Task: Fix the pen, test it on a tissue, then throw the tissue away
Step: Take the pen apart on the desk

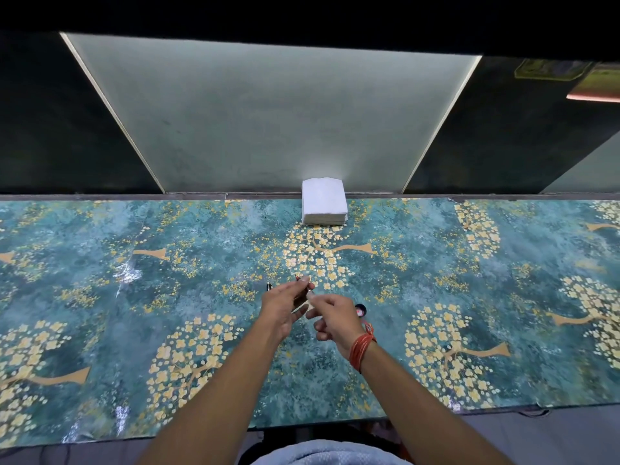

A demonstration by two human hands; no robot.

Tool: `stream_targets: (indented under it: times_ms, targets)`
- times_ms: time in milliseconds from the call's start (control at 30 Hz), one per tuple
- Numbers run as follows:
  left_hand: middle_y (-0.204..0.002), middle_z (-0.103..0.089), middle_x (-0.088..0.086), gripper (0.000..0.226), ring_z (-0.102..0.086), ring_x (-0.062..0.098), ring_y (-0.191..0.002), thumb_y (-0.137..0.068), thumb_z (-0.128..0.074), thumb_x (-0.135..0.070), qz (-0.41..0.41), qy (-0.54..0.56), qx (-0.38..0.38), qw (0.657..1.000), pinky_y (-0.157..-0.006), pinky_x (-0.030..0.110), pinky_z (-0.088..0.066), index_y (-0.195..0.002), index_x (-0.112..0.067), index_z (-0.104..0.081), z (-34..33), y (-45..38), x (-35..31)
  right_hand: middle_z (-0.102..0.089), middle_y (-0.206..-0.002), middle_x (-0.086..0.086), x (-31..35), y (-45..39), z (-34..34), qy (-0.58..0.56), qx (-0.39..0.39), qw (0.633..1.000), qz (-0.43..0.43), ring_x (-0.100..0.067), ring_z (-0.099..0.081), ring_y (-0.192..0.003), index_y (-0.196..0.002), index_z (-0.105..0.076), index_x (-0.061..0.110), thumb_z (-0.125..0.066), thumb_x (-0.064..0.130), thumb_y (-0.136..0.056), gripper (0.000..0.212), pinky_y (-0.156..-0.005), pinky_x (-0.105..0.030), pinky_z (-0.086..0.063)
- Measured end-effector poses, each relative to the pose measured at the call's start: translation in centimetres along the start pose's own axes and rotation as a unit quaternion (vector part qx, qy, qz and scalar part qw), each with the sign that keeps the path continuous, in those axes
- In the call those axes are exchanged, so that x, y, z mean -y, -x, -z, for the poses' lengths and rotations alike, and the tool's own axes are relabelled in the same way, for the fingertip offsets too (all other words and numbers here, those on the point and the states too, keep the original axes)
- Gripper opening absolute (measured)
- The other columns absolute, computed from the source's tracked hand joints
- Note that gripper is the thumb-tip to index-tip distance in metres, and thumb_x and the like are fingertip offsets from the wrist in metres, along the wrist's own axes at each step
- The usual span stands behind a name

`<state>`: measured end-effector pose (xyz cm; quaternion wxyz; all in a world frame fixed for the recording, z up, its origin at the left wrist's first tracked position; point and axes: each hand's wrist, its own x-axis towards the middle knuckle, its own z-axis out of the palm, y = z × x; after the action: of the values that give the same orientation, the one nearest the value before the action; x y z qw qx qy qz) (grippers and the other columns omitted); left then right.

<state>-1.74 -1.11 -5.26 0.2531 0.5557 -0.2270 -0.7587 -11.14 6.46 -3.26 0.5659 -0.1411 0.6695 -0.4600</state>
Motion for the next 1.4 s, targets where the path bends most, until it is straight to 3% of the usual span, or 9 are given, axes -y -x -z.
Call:
stream_targets:
  times_ms: [400,533,667,833,1000,1167,1300,1333,1400]
  targets:
    - [-0.083,-0.074,0.002,0.015,-0.066,0.017,-0.081,-0.083,-0.074,-0.02,0.008,-0.001,0.005,1.0,-0.069,0.032,-0.052,-0.093,-0.009,-0.073,0.3,0.0,0.4,-0.056,-0.066,-0.006,-0.1,0.2,0.5,0.035,-0.031,0.998,0.048,-0.014,-0.042,-0.044,-0.091,-0.059,0.0,-0.069,0.008,-0.086,0.015,-0.039,-0.023,-0.036]
    - [-0.086,-0.074,0.004,0.015,-0.067,0.019,-0.083,-0.081,-0.076,-0.02,0.012,-0.003,-0.002,1.0,-0.07,0.032,-0.052,-0.089,-0.008,-0.074,0.4,0.0,0.4,-0.058,-0.067,-0.009,0.1,0.3,0.3,-0.004,-0.011,1.0,-0.004,-0.014,-0.041,-0.043,-0.088,-0.061,0.004,-0.064,0.023,-0.091,0.02,-0.038,-0.022,-0.034]
    - [-0.085,-0.074,0.002,0.017,-0.067,0.017,-0.082,-0.082,-0.075,-0.022,0.017,0.001,-0.007,1.0,-0.069,0.032,-0.052,-0.094,-0.009,-0.073,0.2,0.1,0.5,-0.053,-0.064,-0.008,-0.1,0.5,0.7,0.028,-0.027,0.999,0.034,-0.014,-0.04,-0.043,-0.086,-0.06,0.001,-0.064,0.009,-0.09,0.011,-0.039,-0.022,-0.033]
    - [-0.085,-0.072,0.007,0.024,-0.066,0.018,-0.075,-0.079,-0.078,-0.021,-0.029,0.007,-0.11,0.993,-0.062,0.031,-0.052,-0.096,-0.005,-0.071,2.3,-1.0,-0.2,-0.05,-0.062,-0.007,-0.4,0.5,1.8,0.052,-0.051,0.995,0.069,-0.015,-0.041,-0.045,-0.087,-0.059,0.004,-0.07,0.011,-0.086,0.012,-0.04,-0.023,-0.036]
    - [-0.086,-0.073,0.013,0.022,-0.059,0.023,-0.071,-0.083,-0.075,-0.025,-0.149,-0.298,-0.291,0.897,-0.069,0.033,-0.051,-0.09,-0.004,-0.075,5.6,-0.8,-0.3,-0.055,-0.068,-0.011,-0.1,0.8,2.2,0.079,-0.065,0.991,0.081,-0.017,-0.045,-0.048,-0.085,-0.062,0.009,-0.068,0.011,-0.088,0.008,-0.04,-0.023,-0.037]
    - [-0.07,-0.067,0.01,0.024,-0.058,0.027,-0.064,-0.083,-0.073,-0.03,-0.125,-0.468,-0.261,0.835,-0.067,0.036,-0.051,-0.075,-0.007,-0.069,7.2,-1.6,-0.2,-0.064,-0.074,-0.006,-0.1,0.6,2.0,0.162,-0.103,0.973,0.125,-0.023,-0.06,-0.063,-0.085,-0.065,0.013,-0.071,0.018,-0.085,0.008,-0.054,-0.032,-0.052]
    - [-0.107,-0.065,0.011,0.039,-0.057,0.031,-0.1,-0.088,-0.063,-0.043,-0.198,-0.512,-0.295,0.782,-0.083,0.043,-0.049,-0.108,-0.01,-0.066,4.6,-0.8,0.2,-0.067,-0.083,0.0,0.5,0.8,2.0,0.299,-0.113,0.928,0.19,-0.019,-0.065,-0.078,-0.089,-0.066,0.019,-0.068,0.022,-0.085,0.006,-0.072,-0.035,-0.057]
    - [-0.109,-0.065,0.009,0.038,-0.058,0.028,-0.1,-0.09,-0.06,-0.043,-0.233,-0.494,-0.263,0.795,-0.083,0.04,-0.048,-0.11,-0.011,-0.066,3.7,-0.7,0.4,-0.066,-0.087,0.001,0.8,0.8,2.0,0.374,-0.118,0.892,0.225,-0.018,-0.063,-0.08,-0.092,-0.065,0.02,-0.065,0.022,-0.087,0.006,-0.073,-0.034,-0.055]
    - [-0.1,-0.071,0.009,0.033,-0.062,0.024,-0.089,-0.094,-0.058,-0.037,-0.2,-0.374,-0.126,0.897,-0.074,0.032,-0.048,-0.102,-0.007,-0.069,1.9,-0.5,0.9,-0.062,-0.096,-0.002,1.7,0.8,1.6,0.524,-0.11,0.798,0.278,-0.022,-0.059,-0.086,-0.099,-0.062,0.017,-0.058,0.02,-0.091,0.01,-0.072,-0.035,-0.05]
